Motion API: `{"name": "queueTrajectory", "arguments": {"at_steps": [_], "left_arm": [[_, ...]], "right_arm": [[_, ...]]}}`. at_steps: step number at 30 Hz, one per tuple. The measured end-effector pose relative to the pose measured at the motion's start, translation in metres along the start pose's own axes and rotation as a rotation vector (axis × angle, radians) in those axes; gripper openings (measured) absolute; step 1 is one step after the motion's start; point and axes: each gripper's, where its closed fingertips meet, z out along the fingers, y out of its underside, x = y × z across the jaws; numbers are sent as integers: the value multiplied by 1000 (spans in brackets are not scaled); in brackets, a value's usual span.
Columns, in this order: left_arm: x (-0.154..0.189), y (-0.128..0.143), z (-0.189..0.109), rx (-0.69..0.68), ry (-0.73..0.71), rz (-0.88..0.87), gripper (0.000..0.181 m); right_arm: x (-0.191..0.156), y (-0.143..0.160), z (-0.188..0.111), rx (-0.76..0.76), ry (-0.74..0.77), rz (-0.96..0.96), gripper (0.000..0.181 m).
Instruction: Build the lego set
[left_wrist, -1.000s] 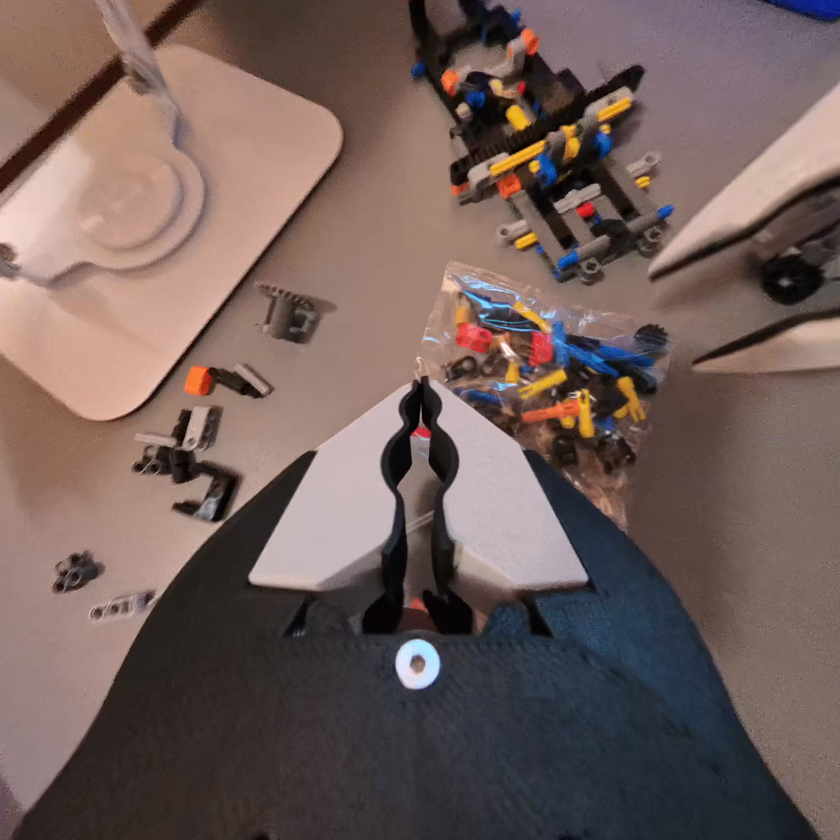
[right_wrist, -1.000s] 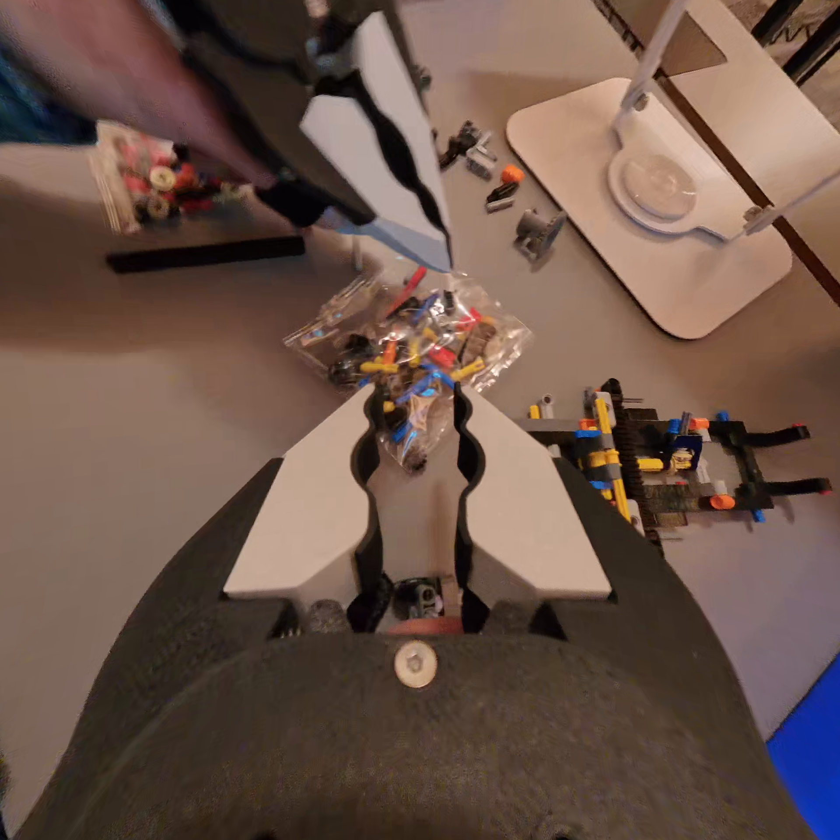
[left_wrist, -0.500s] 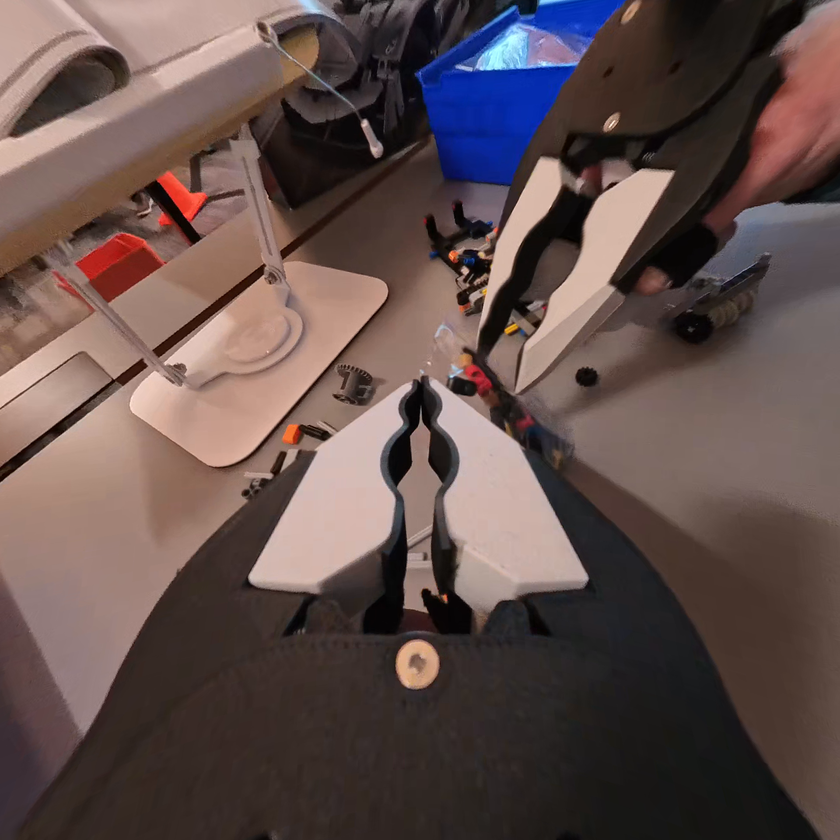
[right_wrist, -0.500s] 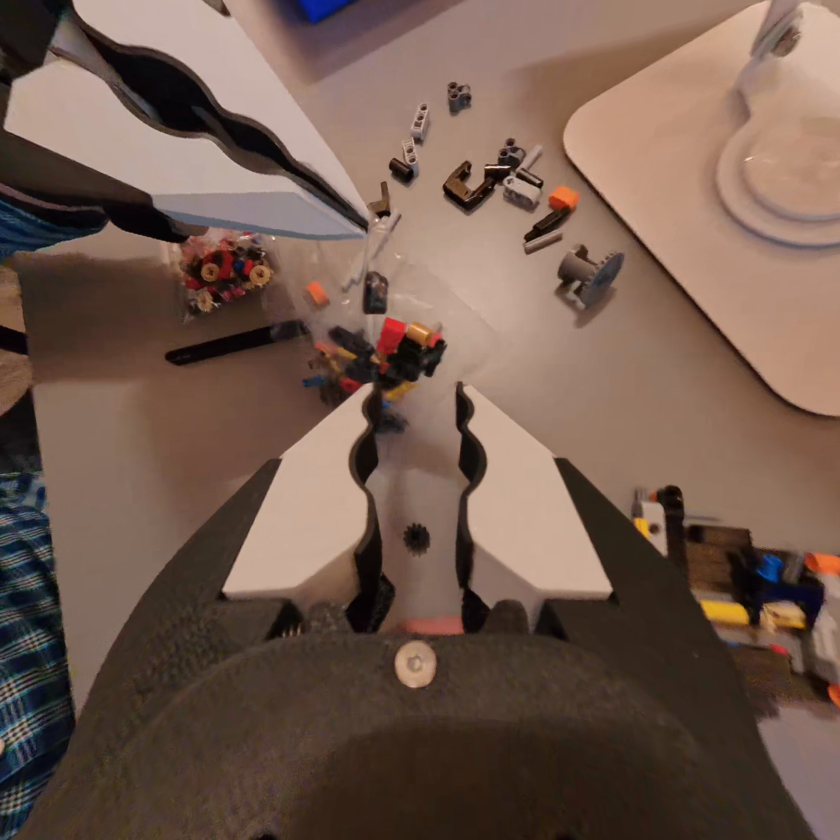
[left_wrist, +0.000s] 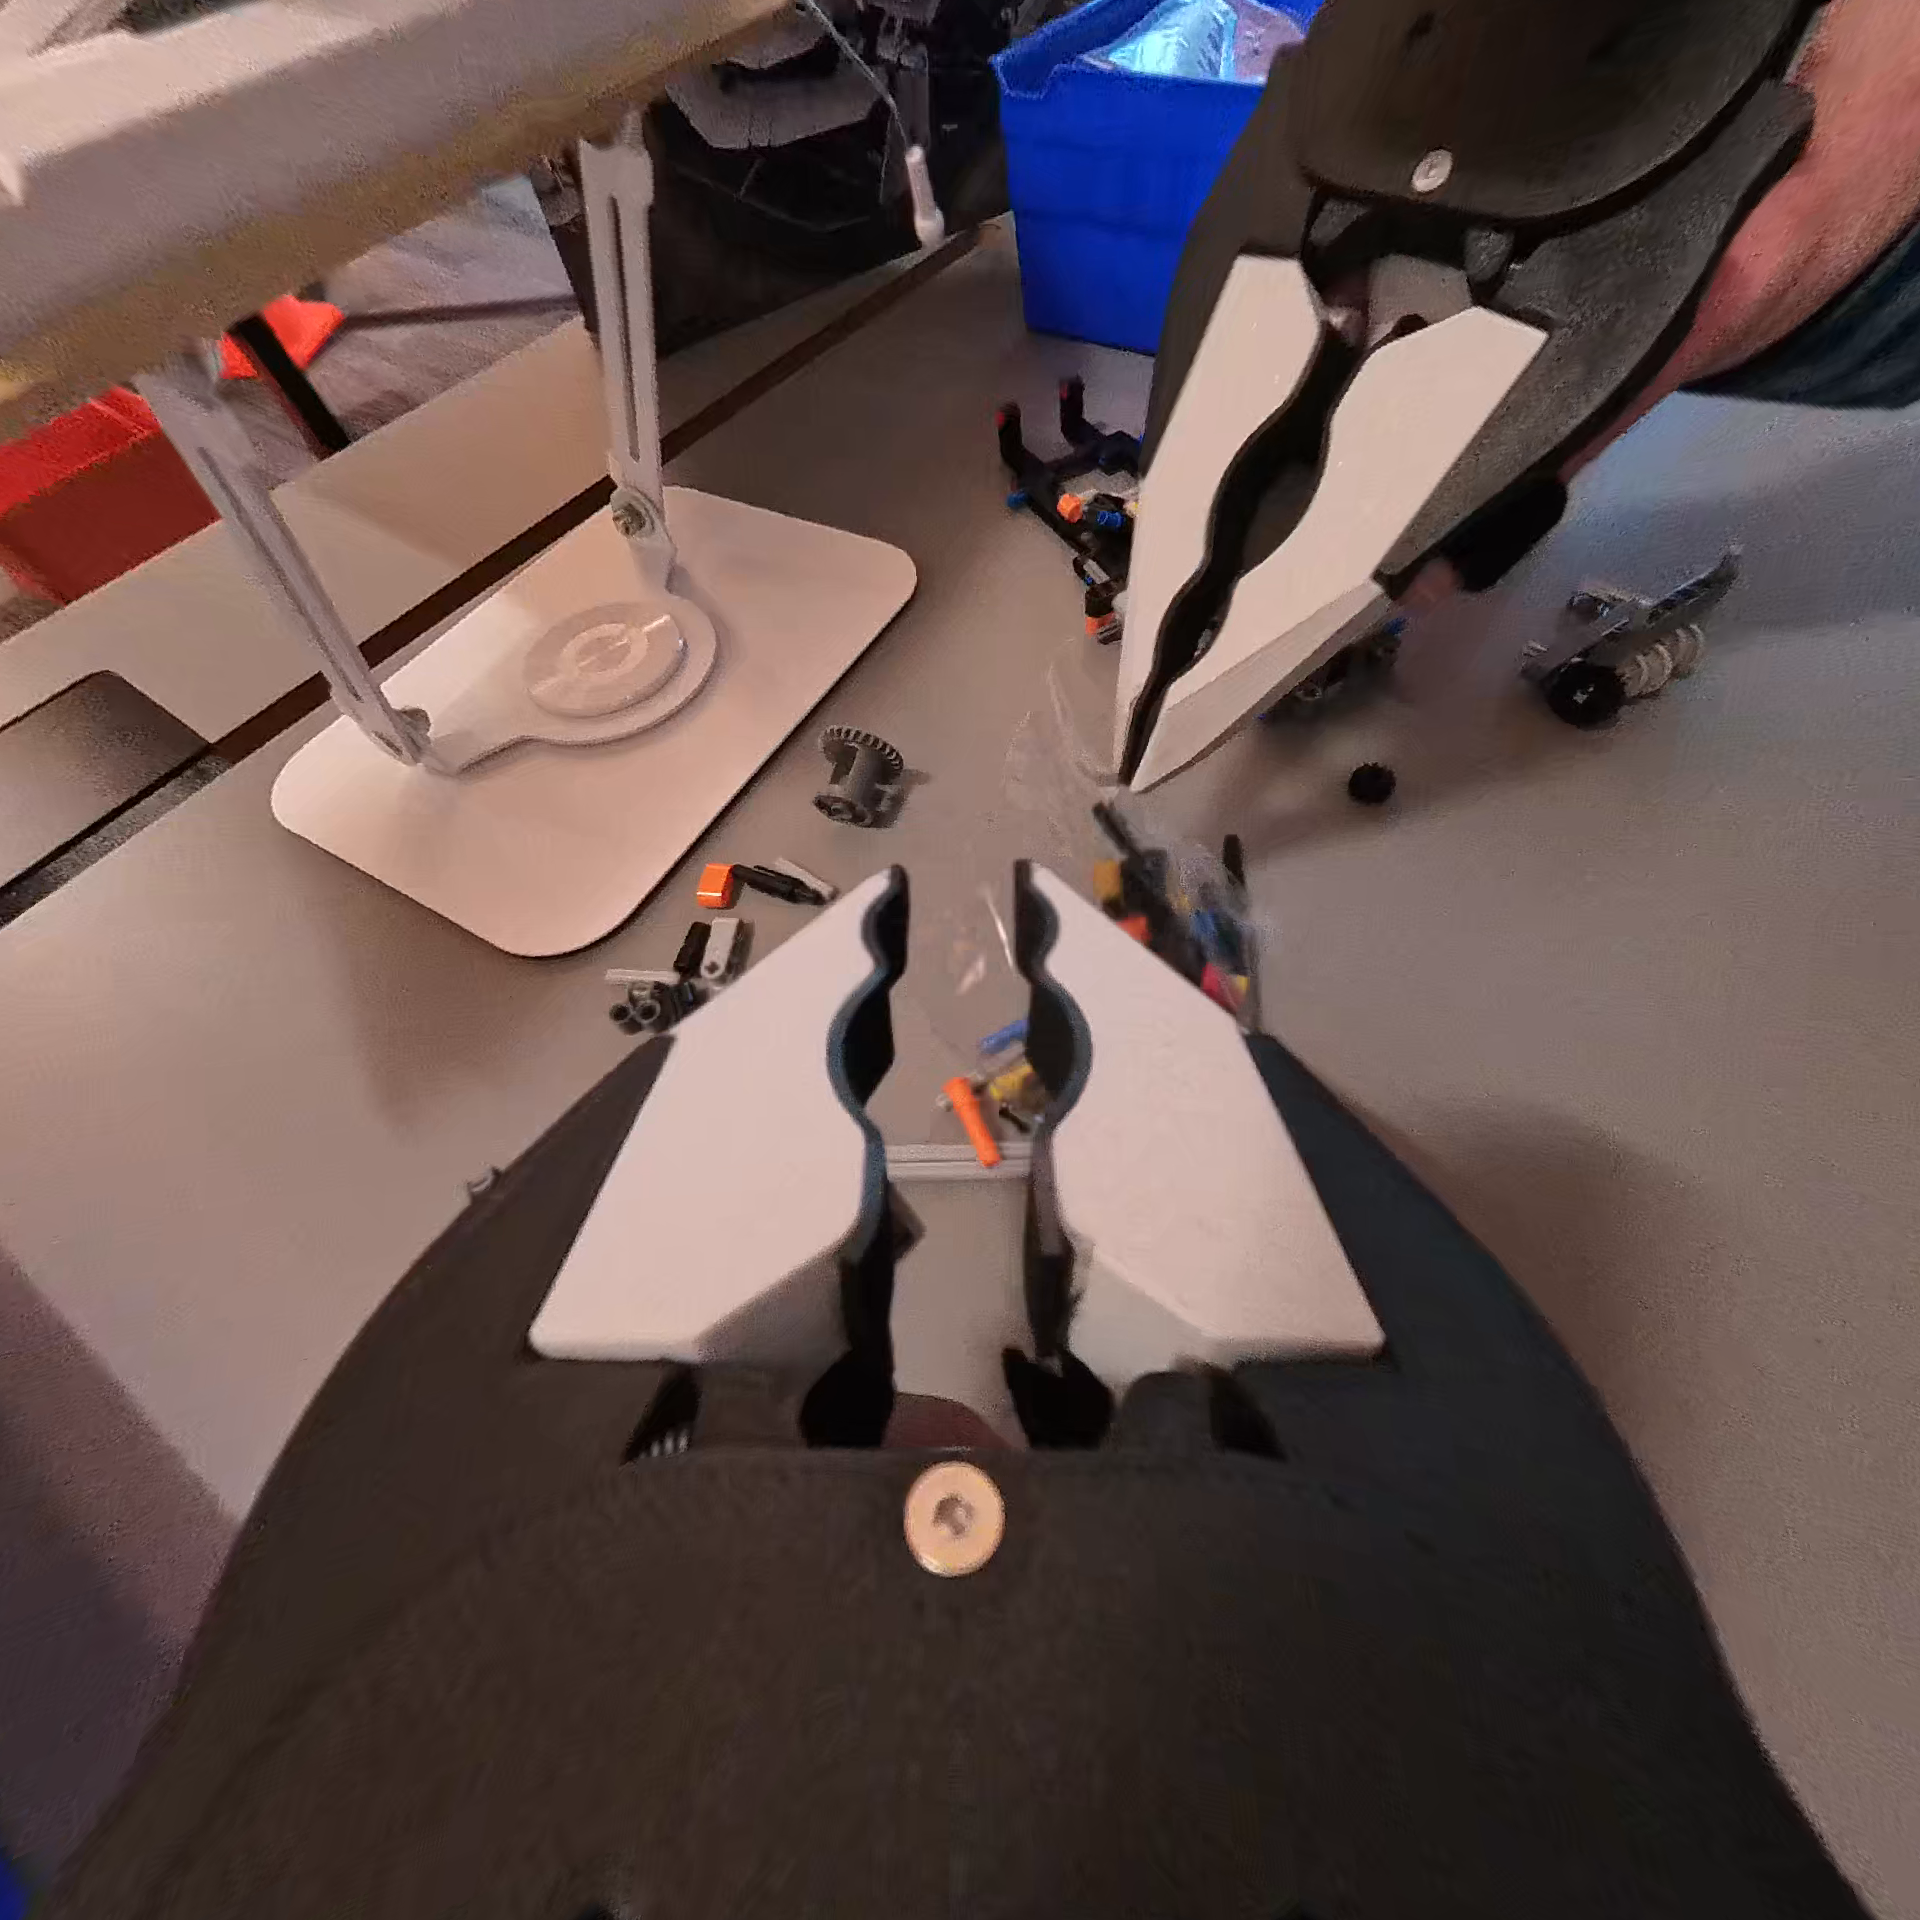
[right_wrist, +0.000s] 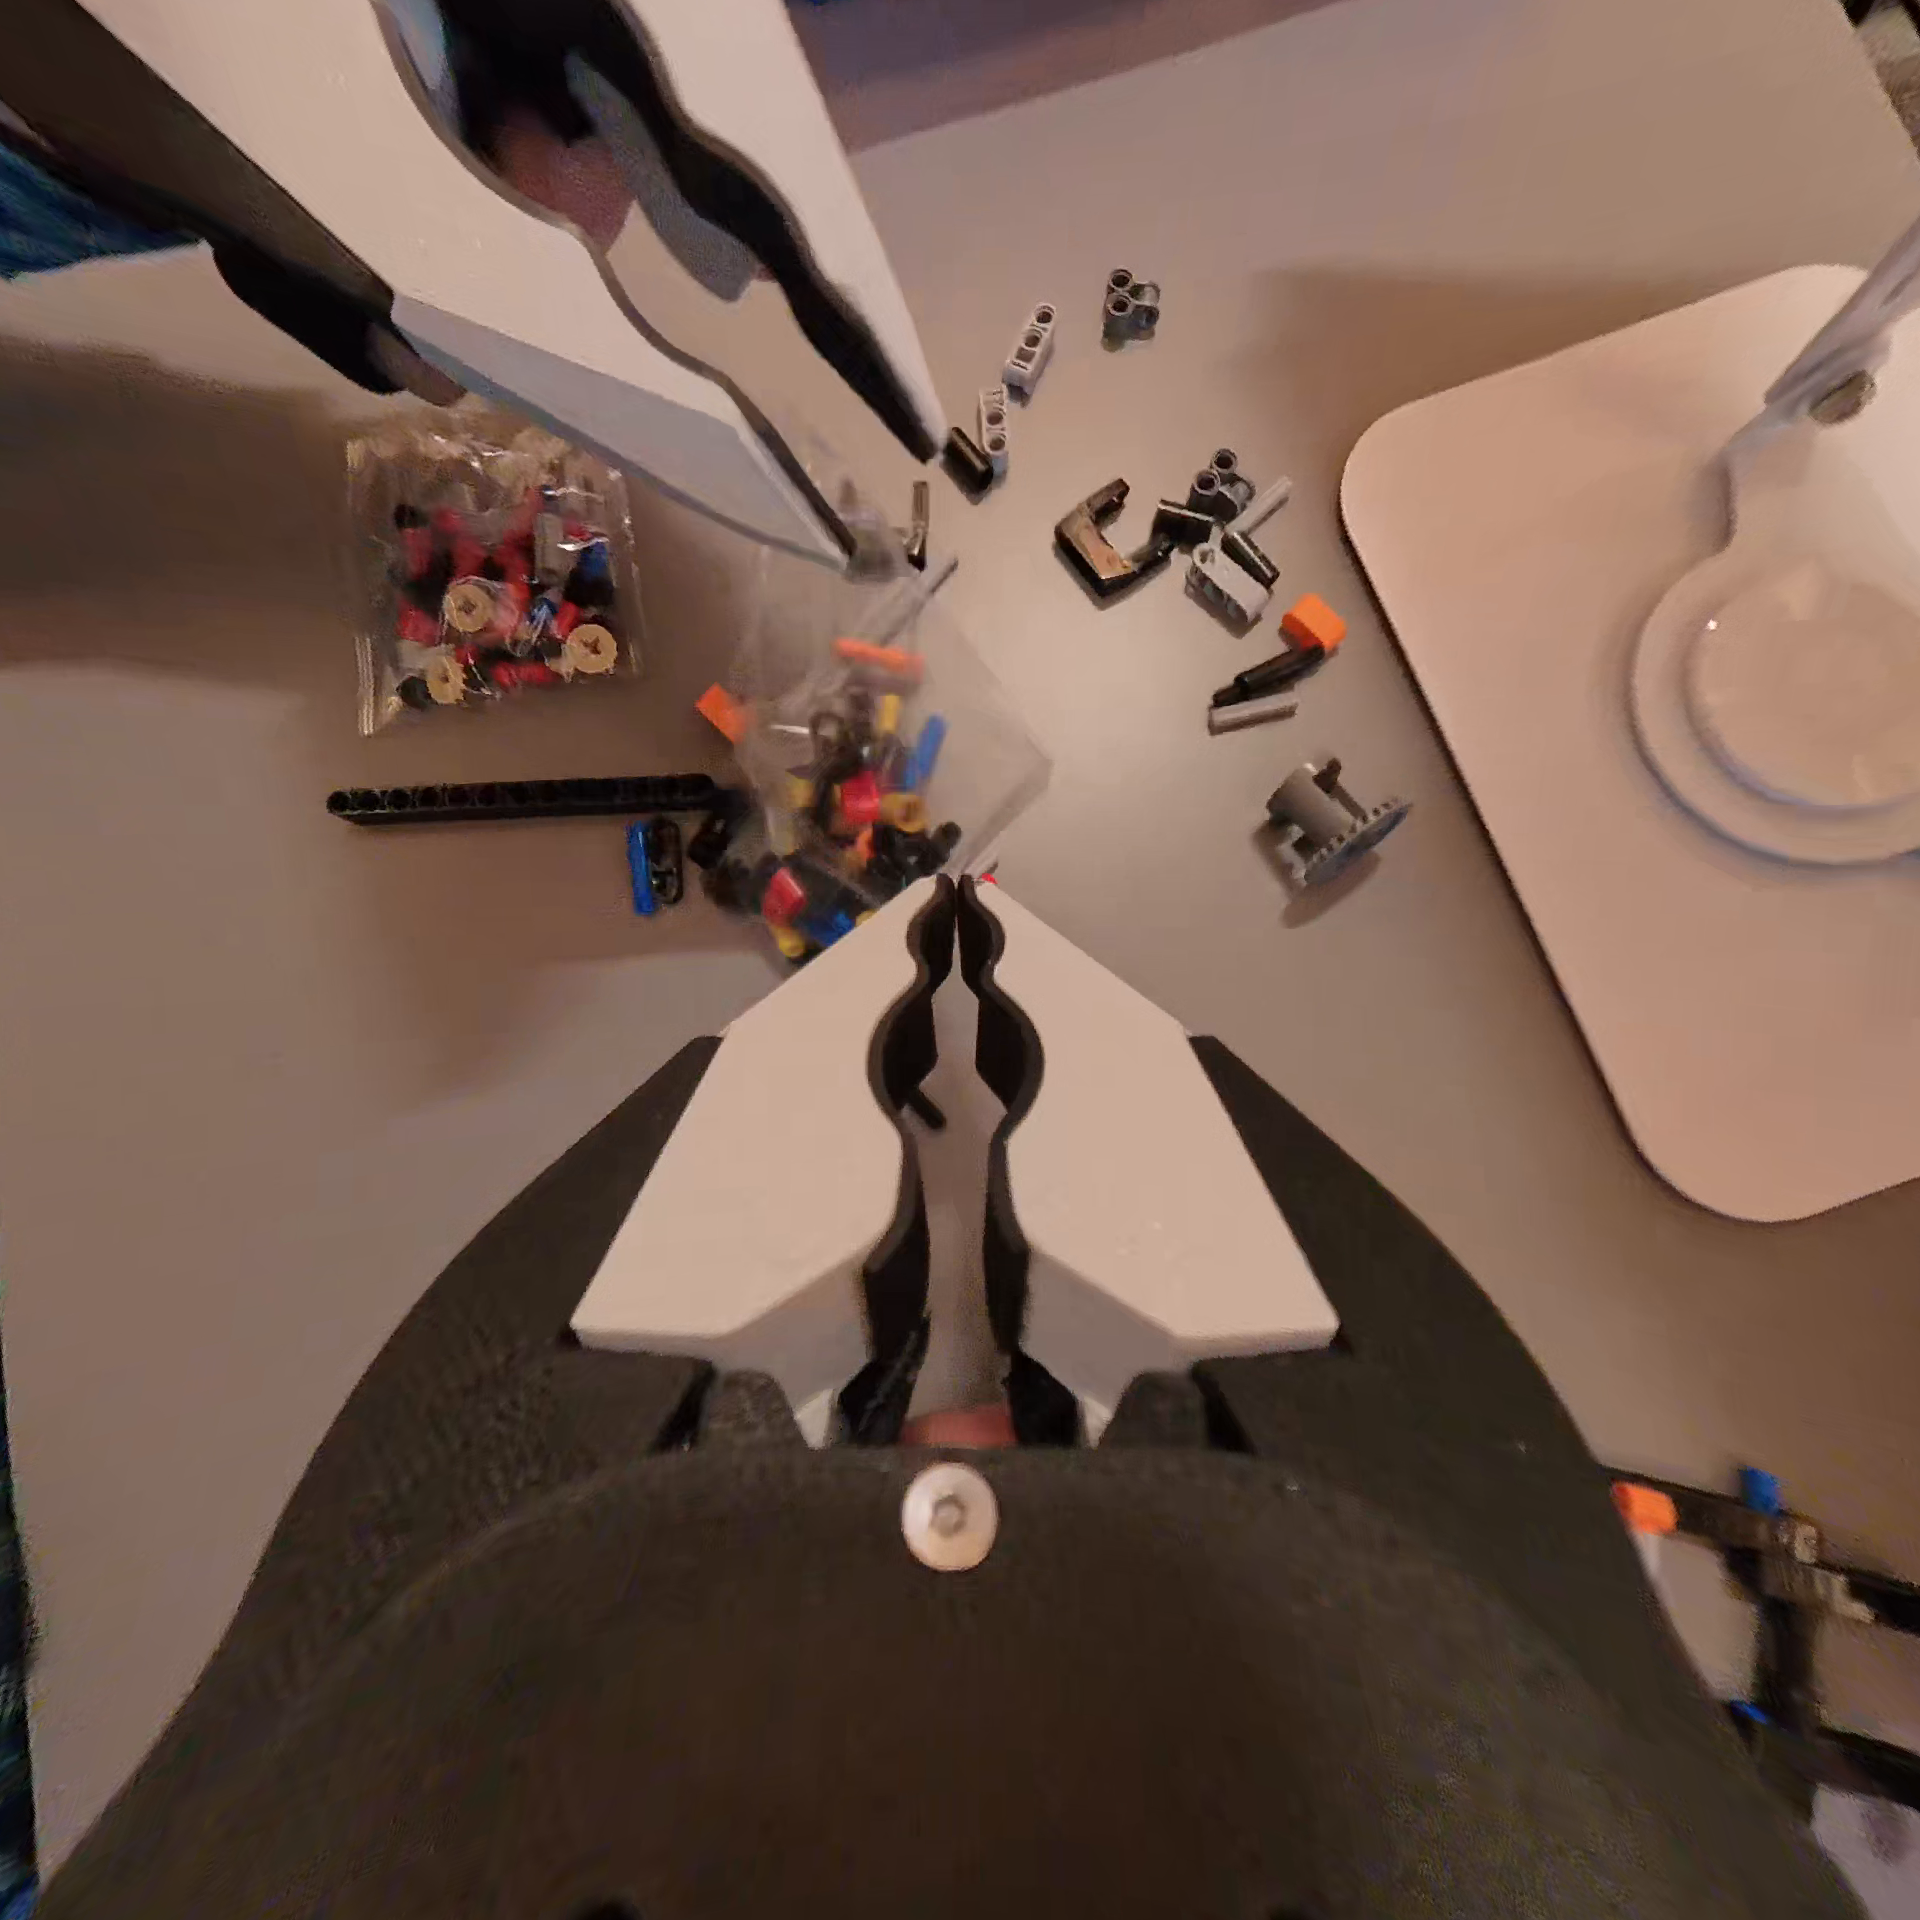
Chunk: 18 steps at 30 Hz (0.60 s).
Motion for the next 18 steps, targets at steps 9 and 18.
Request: {"name": "queueTrajectory", "arguments": {"at_steps": [9,18], "left_arm": [[20,12,11,-166,118,96,22],[26,17,6,-141,165,50,0]], "right_arm": [[-1,-14,4,-91,12,-121,0],[-3,-17,0,-84,-16,-154,6]]}}
